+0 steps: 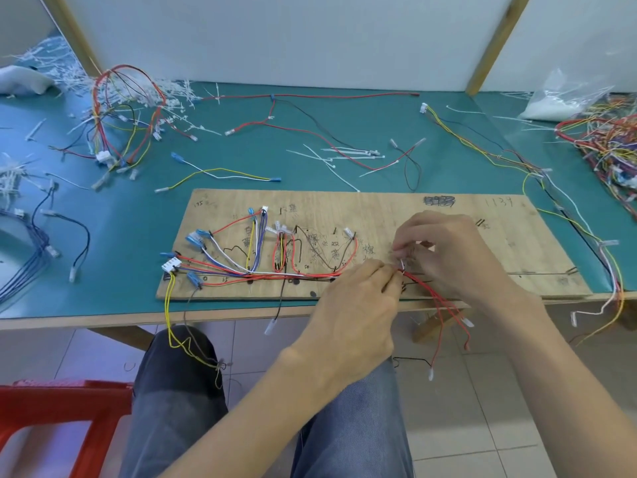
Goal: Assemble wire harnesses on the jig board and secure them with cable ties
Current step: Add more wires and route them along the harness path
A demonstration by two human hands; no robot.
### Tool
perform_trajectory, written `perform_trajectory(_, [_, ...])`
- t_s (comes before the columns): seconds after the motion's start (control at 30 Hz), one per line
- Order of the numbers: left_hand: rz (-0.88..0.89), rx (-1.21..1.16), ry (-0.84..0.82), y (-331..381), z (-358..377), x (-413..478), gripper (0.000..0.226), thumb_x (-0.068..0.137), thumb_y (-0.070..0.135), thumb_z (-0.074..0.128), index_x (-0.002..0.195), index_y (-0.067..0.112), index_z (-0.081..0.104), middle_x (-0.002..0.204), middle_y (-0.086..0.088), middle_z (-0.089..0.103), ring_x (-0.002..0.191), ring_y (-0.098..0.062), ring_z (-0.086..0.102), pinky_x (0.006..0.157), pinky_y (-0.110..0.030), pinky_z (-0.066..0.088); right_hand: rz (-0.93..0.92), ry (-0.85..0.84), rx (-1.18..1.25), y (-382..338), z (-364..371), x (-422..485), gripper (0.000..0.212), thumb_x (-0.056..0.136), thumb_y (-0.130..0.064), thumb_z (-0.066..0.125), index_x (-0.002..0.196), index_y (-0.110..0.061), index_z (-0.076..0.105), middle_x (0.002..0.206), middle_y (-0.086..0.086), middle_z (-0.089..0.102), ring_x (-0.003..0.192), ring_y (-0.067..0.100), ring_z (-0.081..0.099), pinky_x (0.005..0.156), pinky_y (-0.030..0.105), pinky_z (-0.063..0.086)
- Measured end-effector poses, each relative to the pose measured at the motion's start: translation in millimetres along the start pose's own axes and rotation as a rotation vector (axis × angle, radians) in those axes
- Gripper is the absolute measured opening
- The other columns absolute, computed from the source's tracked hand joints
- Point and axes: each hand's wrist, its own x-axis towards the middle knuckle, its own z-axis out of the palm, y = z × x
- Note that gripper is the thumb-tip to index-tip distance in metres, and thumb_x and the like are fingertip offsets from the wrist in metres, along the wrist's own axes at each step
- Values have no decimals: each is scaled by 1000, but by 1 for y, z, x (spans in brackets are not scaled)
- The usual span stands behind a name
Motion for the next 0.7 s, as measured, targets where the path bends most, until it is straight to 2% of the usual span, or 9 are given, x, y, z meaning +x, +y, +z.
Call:
perform_trajectory(0.03, [1, -4, -6, 1, -1, 0, 57, 84, 15, 54, 142, 9, 53, 141, -3, 57, 132, -22, 45, 112, -35, 39, 47, -27, 30, 3, -1, 4, 27, 74, 15, 81, 75, -12, 80, 80, -4, 72, 71, 10, 64, 68, 13, 46])
perform_trajectory(0.13, [14, -29, 7, -2, -3, -1, 58, 84, 16, 53, 141, 10, 52, 143, -3, 55, 133, -22, 44, 112, -35, 40, 142, -70, 70, 11, 0, 7, 17, 81, -5, 88, 76, -20, 81, 80, -12, 72, 75, 7, 65, 67, 24, 52])
perform_trajectory(0.3, [25, -50, 12, -5, 1, -4, 64, 85, 15, 54, 148, 12, 48, 153, -2, 49, 141, -21, 40, 117, -35, 35, 174, -17, 5, 7, 6, -7, 5, 87, -24, 86, 83, -23, 83, 82, -12, 70, 76, 8, 65, 72, 30, 53])
perform_trajectory(0.4, [16, -10, 8, -5, 3, -2, 62, 85, 15, 57, 146, 10, 52, 150, -3, 53, 138, -22, 43, 119, -36, 33, 229, 0, -16, 1, 8, -10, 9, 84, -30, 88, 83, -23, 83, 82, -13, 68, 74, 1, 63, 70, 10, 45])
perform_trajectory(0.43, [16, 9, 6, -5, 3, -1, 61, 85, 14, 58, 146, 9, 54, 149, -4, 55, 137, -23, 45, 120, -36, 33, 253, 12, -27, -1, 10, -10, 10, 83, -31, 89, 82, -23, 82, 81, -12, 68, 73, 1, 62, 70, 9, 44])
perform_trajectory(0.47, [17, 33, 5, -5, 3, -1, 60, 85, 15, 59, 145, 9, 56, 148, -5, 57, 136, -23, 47, 120, -36, 33, 280, 28, -38, -4, 11, -10, 11, 83, -30, 89, 81, -23, 82, 80, -11, 67, 71, 2, 62, 71, 12, 45])
perform_trajectory(0.57, [30, 95, 3, -4, 5, -2, 60, 84, 18, 63, 144, 9, 59, 145, -5, 61, 134, -23, 51, 120, -37, 33, 346, 86, -104, -12, 16, -11, 11, 84, -29, 88, 79, -23, 81, 76, -8, 65, 67, 11, 59, 72, 37, 54])
perform_trajectory(0.63, [25, 136, -4, -4, 4, -4, 63, 85, 21, 61, 147, 10, 55, 150, -4, 57, 138, -22, 48, 122, -37, 31, 376, 108, -158, -17, 21, -14, 11, 86, -30, 86, 80, -22, 82, 77, -7, 64, 70, 16, 60, 71, 40, 54])
perform_trajectory(0.7, [27, 166, -23, -4, 2, -6, 68, 89, 23, 58, 154, 9, 46, 160, -6, 46, 146, -23, 37, 126, -39, 22, 401, 132, -179, -21, 24, -17, 11, 87, -30, 85, 82, -20, 82, 78, -4, 65, 72, 20, 62, 72, 40, 54])
